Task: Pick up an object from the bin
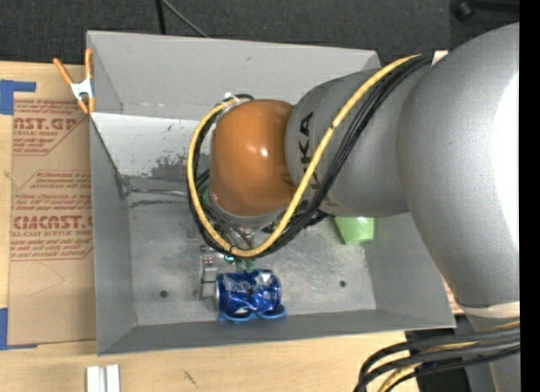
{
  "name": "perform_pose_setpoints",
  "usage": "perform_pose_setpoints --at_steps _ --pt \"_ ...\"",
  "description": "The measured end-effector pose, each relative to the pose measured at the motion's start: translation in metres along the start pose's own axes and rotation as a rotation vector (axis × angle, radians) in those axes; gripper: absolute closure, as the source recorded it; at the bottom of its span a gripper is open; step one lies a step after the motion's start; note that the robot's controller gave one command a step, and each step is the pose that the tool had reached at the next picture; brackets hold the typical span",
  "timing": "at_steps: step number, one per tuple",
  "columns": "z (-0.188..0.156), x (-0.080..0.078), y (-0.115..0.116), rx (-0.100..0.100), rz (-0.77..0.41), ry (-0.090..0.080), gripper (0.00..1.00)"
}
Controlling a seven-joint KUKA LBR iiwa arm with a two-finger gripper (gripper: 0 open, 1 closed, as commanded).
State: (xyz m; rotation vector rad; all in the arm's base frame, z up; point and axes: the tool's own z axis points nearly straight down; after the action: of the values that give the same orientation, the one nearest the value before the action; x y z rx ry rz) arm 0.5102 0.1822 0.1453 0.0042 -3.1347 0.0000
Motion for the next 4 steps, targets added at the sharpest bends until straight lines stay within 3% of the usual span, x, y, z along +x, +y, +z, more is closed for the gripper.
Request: perform_pose_setpoints --at_steps 1,2,3,4 --pt "0.078 0.012 -0.081 0.001 0.154 -0.005 0.00" --pt "0.045 0.015 -0.133 0.000 0.233 -0.008 0.00" --pt "0.046 0.023 -0.136 0.000 0.043 -0.005 0.00" --pt "0.074 0.025 -0.133 0.000 -0.387 -0.022 0.00"
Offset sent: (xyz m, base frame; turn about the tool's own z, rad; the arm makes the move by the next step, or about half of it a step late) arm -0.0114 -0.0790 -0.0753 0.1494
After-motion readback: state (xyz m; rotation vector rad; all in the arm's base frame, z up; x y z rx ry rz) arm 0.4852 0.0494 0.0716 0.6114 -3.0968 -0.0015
